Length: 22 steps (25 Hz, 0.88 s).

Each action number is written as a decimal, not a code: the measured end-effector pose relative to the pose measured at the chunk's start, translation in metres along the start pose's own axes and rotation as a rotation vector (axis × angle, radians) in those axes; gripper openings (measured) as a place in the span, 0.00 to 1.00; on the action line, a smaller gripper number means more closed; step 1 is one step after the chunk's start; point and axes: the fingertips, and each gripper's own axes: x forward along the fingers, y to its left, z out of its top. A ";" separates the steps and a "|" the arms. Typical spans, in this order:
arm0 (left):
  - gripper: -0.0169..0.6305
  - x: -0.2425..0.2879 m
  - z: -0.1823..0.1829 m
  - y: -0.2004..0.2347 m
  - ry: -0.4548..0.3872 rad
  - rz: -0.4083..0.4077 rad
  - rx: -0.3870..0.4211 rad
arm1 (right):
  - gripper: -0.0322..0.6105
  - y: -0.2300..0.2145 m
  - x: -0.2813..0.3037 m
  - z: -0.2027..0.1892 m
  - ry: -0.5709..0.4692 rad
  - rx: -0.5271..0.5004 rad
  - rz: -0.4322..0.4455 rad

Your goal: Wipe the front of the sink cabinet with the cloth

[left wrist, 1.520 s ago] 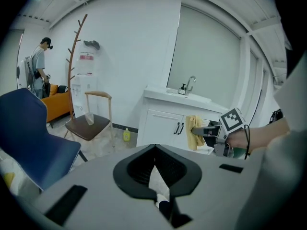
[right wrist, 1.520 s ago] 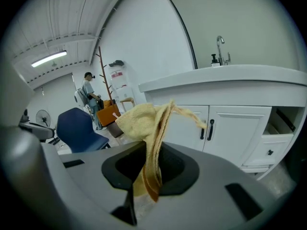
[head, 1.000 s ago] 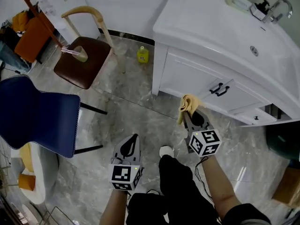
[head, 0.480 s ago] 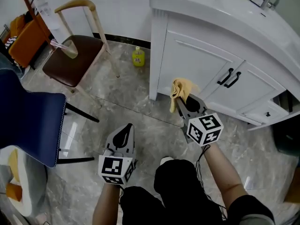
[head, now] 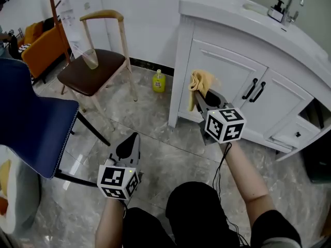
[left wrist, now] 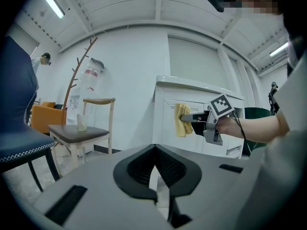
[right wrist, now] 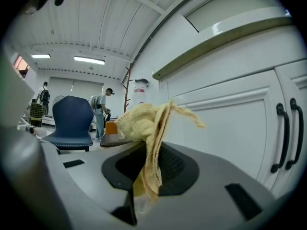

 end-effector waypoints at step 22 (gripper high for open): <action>0.05 0.013 0.080 -0.019 -0.071 -0.061 0.092 | 0.17 -0.064 0.065 0.058 0.027 -0.119 -0.236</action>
